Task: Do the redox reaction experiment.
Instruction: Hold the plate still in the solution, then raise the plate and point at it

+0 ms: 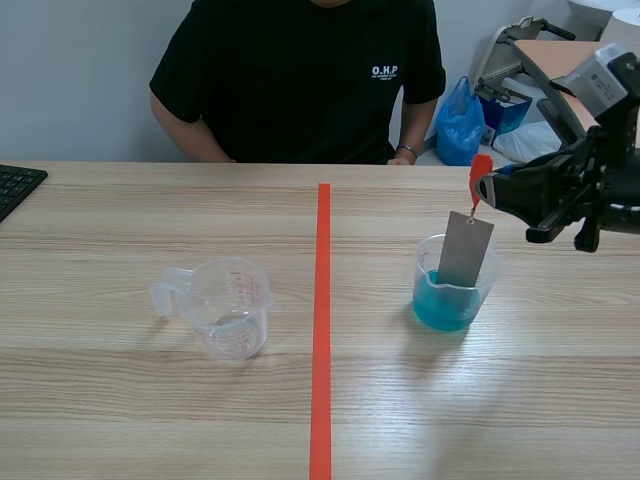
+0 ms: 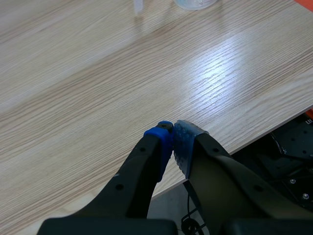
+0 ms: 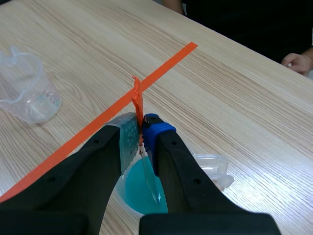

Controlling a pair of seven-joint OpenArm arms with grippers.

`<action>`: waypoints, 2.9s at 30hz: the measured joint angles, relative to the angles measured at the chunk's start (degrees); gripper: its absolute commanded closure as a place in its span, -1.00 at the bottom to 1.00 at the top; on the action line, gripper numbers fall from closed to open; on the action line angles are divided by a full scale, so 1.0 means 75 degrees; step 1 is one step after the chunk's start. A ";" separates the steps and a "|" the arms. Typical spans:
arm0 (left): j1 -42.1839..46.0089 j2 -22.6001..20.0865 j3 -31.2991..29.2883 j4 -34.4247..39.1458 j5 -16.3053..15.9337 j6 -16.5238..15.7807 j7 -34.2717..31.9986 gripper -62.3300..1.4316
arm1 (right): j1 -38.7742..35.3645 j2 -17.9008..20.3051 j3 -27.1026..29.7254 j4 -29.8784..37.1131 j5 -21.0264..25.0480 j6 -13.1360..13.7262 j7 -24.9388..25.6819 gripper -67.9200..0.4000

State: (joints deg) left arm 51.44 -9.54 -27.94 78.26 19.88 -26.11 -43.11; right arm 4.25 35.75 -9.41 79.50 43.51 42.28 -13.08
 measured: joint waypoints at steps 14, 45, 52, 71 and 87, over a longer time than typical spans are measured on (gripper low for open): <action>0.0000 0.0000 0.0000 0.0000 -0.0003 -0.0003 0.0000 0.83 | -0.0047 0.0574 0.0458 0.1271 0.1751 -0.0003 -0.1641 0.94; 0.0000 0.0000 0.0000 0.0000 -0.0003 -0.0003 0.0000 0.83 | -0.0044 0.1166 0.2049 0.2923 0.4750 0.0000 -0.3751 0.94; -0.0087 -0.0087 0.0000 0.0000 -0.0023 -0.0012 0.0006 0.83 | -0.0044 0.1166 0.2049 0.2923 0.4750 0.0000 -0.3756 0.94; -0.5394 -0.1629 0.1600 -0.0312 -0.0720 -0.1326 0.3019 0.83 | -0.0044 0.1166 0.2049 0.2923 0.4750 0.0000 -0.3762 0.94; -0.9763 -0.1239 0.5217 -0.3462 -0.2512 -0.1816 0.4523 0.83 | -0.0044 0.1166 0.2049 0.2923 0.4750 0.0000 -0.3786 0.94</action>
State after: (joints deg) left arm -21.78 -18.83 11.18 52.29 1.04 -39.72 -9.19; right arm 3.92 44.49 5.96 101.43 79.13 42.28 -41.47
